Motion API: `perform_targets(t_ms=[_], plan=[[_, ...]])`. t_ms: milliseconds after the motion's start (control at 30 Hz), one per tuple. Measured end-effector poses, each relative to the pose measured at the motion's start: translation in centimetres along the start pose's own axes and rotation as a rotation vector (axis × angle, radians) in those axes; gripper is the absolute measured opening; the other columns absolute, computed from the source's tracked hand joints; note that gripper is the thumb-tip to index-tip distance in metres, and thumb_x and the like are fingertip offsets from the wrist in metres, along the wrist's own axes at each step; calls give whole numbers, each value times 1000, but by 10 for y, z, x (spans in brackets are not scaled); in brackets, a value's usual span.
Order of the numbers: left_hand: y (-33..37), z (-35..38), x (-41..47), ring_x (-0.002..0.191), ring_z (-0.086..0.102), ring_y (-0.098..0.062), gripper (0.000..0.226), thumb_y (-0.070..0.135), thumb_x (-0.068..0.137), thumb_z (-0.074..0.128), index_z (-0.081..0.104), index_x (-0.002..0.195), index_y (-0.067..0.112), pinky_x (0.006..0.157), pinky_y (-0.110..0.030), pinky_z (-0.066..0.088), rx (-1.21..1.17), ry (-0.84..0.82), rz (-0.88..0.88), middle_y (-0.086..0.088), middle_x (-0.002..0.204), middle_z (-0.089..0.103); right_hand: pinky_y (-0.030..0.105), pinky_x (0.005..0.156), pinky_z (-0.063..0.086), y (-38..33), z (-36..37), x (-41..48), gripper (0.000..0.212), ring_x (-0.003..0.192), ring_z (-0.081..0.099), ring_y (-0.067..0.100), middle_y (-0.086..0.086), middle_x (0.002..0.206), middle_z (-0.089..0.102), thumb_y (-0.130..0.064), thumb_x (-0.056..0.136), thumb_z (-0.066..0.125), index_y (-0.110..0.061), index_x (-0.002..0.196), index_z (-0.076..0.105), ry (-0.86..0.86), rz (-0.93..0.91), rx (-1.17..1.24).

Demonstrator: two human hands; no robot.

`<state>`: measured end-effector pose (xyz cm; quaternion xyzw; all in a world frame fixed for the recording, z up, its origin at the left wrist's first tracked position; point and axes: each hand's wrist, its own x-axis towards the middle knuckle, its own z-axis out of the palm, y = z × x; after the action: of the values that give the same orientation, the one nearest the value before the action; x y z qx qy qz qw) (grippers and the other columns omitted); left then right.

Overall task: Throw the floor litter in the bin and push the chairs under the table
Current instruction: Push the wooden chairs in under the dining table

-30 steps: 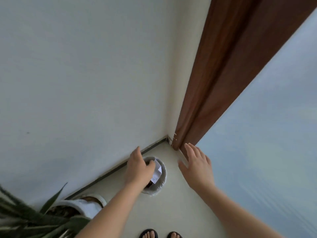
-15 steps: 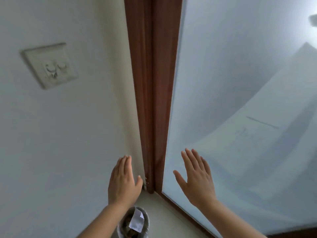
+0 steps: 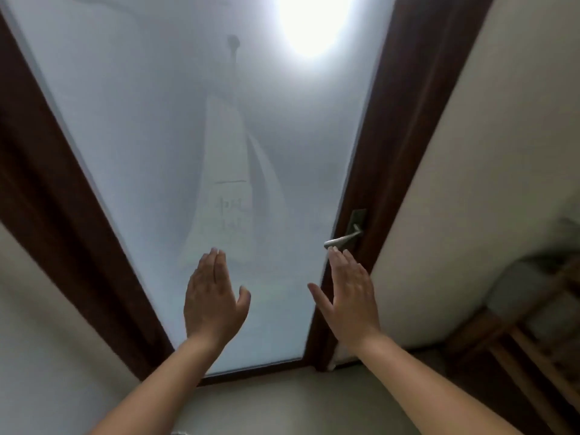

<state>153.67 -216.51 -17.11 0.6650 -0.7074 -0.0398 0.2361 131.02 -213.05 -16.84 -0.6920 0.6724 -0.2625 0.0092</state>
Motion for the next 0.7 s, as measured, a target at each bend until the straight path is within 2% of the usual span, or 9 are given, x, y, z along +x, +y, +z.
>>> perform_targets(t_ms=[100, 167, 267, 400, 567, 700], plan=[[62, 10, -3, 143, 24, -31, 75, 30, 85, 61, 27, 145, 3, 116, -42, 22, -70, -39, 165, -17, 154, 28, 31, 117, -1, 44, -44, -38, 79, 148, 5, 15, -1, 161, 12, -67, 89, 19, -22, 152, 6, 52, 160, -105], [107, 15, -10, 144, 21, -29, 75, 33, 87, 59, 23, 147, 4, 118, -40, 18, -102, -64, 274, -16, 155, 25, 31, 115, -2, 73, -73, -65, 77, 148, 7, 17, 2, 161, 13, -65, 90, 21, -21, 152, 5, 108, 275, -157], [175, 24, -29, 147, 12, -24, 76, 37, 90, 52, 16, 151, 9, 119, -36, 10, -161, -96, 438, -10, 159, 16, 34, 115, 2, 111, -118, -113, 78, 147, 13, 19, 5, 160, 18, -64, 92, 28, -18, 152, 9, 190, 437, -242], [269, 32, -69, 147, 1, -19, 76, 45, 93, 41, 6, 152, 11, 119, -34, 3, -206, -153, 611, -7, 161, 6, 38, 117, 10, 153, -179, -189, 82, 146, 17, 19, 4, 159, 23, -68, 89, 22, -16, 152, 17, 300, 629, -335], [375, 38, -149, 147, 5, -20, 76, 41, 92, 45, 6, 151, 12, 119, -37, 7, -270, -258, 804, -6, 161, 9, 36, 115, 13, 196, -245, -296, 74, 144, 24, 22, 7, 156, 30, -62, 92, 37, -17, 149, 25, 418, 834, -414], [455, 40, -234, 147, 8, -20, 75, 40, 90, 45, 10, 150, 13, 120, -39, 10, -335, -306, 941, -5, 160, 12, 41, 115, 22, 225, -296, -395, 74, 143, 27, 23, 7, 154, 33, -63, 90, 30, -17, 147, 28, 468, 966, -435]])
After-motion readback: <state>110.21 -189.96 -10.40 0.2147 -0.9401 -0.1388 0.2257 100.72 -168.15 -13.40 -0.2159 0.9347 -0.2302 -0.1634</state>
